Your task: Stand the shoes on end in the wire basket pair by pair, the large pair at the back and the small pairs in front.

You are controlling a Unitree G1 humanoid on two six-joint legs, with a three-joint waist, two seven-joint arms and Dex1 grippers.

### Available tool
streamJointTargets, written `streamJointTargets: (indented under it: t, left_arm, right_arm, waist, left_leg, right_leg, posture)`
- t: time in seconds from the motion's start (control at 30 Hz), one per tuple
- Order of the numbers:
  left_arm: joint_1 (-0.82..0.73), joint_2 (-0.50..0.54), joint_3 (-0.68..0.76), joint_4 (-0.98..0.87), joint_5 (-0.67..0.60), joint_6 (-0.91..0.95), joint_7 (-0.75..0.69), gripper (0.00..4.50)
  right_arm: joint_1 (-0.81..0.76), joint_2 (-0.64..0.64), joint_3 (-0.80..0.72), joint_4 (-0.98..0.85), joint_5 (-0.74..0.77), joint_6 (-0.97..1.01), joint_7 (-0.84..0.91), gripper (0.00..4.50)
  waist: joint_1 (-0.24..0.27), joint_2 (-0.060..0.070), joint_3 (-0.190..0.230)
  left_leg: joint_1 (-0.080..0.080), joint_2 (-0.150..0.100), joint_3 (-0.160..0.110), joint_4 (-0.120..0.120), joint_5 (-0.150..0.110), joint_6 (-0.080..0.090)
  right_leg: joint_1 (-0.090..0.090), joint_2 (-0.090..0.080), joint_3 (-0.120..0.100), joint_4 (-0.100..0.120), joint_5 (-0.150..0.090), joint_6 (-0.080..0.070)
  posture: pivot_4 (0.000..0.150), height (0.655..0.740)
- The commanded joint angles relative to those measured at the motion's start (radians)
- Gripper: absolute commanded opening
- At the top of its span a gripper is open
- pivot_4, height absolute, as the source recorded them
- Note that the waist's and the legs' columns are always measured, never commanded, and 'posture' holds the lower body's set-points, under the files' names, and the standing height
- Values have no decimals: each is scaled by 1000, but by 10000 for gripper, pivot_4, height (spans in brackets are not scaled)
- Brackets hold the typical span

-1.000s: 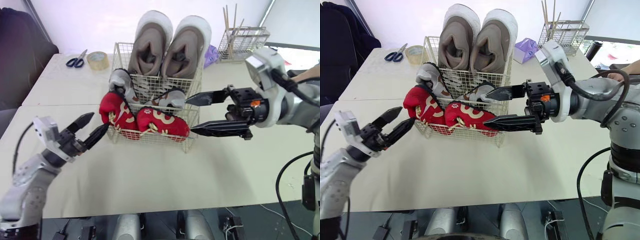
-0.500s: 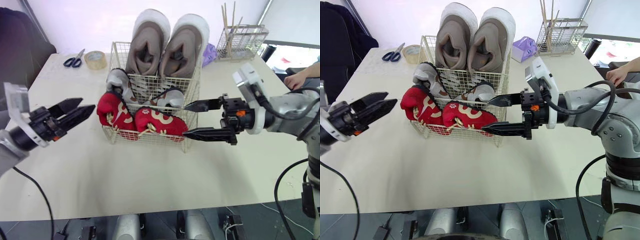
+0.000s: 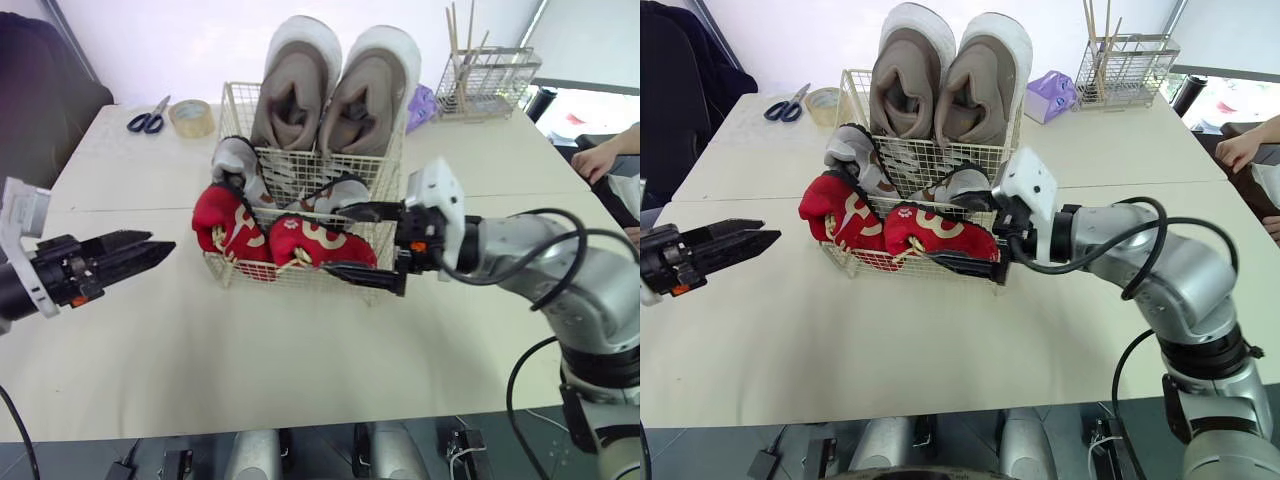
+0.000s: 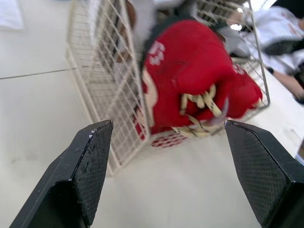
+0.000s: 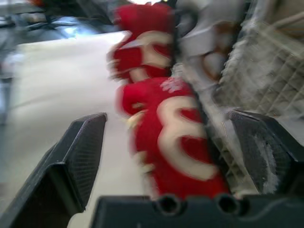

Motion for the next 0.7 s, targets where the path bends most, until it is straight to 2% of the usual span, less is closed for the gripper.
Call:
streamJointTargets:
  t: [0.03, 0.13, 0.23, 0.3, 0.4, 0.47, 0.7]
  left_arm:
    - [-9, 0, 11, -14, 23, -9, -48, 38826]
    - [-36, -15, 2, -24, 5, -12, -34, 38826]
    - [8, -20, 20, -60, -15, 26, -60, 38826]
    - [52, -42, 33, -83, 7, 22, -80, 38826]
    - [150, -67, 32, -93, 128, -17, -130, 38826]
    - [164, -82, 15, -76, 177, -45, -142, 38826]
    - [98, -88, 2, -52, 174, -32, -143, 38826]
  right_arm:
    - [-2, 45, 34, -66, -84, -52, -68, 45000]
    - [18, 64, 16, -74, -77, -44, -78, 45000]
    - [35, 85, -86, -99, 85, 27, -82, 45000]
    - [42, 62, -114, -105, 114, 47, -71, 45000]
    - [52, 22, -116, -101, 91, 51, -65, 45000]
    - [40, 42, -73, -87, 54, 34, -88, 45000]
    - [34, 77, 116, -68, -160, -78, -97, 45000]
  waist:
    - [-2, 0, 0]
    - [-3, 0, 0]
    - [-4, 0, 0]
    - [-5, 0, 0]
    - [-7, 0, 0]
    - [-10, 0, 0]
    - [-20, -1, -1]
  left_leg:
    - [0, 1, 0, -1, 0, 0]
    - [0, 2, -1, -3, 2, -1]
    - [0, 2, -1, -2, 2, -1]
    - [0, 2, -1, -2, 2, 0]
    - [1, 2, -1, -2, 2, 0]
    - [1, 2, -1, -3, 2, 0]
    - [1, 2, -2, -2, 2, -1]
  right_leg:
    - [0, 2, 0, 0, 0, 0]
    - [0, 4, 0, 0, 0, 0]
    - [0, 4, 0, 1, 0, 0]
    - [1, 4, 0, 0, 0, 0]
    - [1, 4, 0, 0, 0, 0]
    - [1, 4, 0, 0, 0, -1]
    - [-2, 4, 0, 0, 0, -1]
  posture:
    - [1500, 7400]
    - [1500, 7400]
    - [1500, 7400]
    - [1500, 7400]
    - [1500, 7400]
    - [1500, 7400]
    - [1500, 7400]
